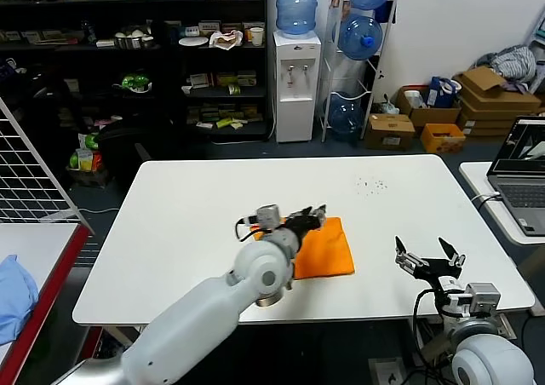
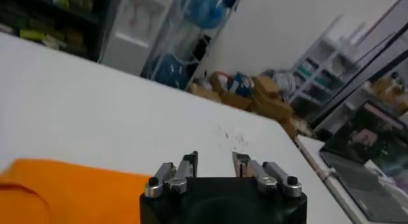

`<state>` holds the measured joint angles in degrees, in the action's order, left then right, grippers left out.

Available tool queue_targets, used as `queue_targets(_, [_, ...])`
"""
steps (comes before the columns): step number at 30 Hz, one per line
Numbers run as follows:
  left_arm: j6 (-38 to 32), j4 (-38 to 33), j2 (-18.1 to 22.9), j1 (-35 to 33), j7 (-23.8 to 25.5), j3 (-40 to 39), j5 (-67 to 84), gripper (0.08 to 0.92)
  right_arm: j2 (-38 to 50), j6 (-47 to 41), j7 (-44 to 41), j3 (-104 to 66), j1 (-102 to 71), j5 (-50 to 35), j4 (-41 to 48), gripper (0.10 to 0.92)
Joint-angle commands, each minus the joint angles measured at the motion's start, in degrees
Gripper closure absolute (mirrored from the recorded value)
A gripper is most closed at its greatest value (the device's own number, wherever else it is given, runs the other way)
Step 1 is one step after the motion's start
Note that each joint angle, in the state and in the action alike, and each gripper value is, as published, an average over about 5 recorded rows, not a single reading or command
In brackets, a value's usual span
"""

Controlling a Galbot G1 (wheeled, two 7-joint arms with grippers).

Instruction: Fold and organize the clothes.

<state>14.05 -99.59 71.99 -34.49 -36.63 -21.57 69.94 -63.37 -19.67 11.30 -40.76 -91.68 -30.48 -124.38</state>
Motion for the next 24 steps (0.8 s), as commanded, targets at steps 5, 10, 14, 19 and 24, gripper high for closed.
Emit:
queue_targets(5, [-28.7,-13.76,-13.86,-54.07,40.11,46.7,-47.2,0.419,-6.07,17.53,-12.72,-7.99,-8.05,5.67,1.08,0.104])
queue_targets(10, [-33.21,-17.74,-7.61,-66.51,43.44,54.58,-49.46,0.281,-9.43,23.21,-15.55,-11.15,-12.62,7.06,2.0,0.104])
queue_targets(14, [-34.56,-20.63,-1.71,-71.72,44.48,55.84,-51.15,0.177,-12.2,27.3,-18.11,-12.37,-16.41,7.36,1.46,0.104])
queue_targets(19, [-35.49,-20.93,4.7,-73.18,45.41,56.05,-53.59,0.086,-17.89,31.87,-20.37,-11.68,-17.72,11.15,0.52,0.104])
queue_targets(24, [-35.25,-20.75,5.86,-73.66,45.89,55.93,-53.67,0.079,-23.18,36.17,-21.94,-9.5,-17.68,16.8,0.74,0.104])
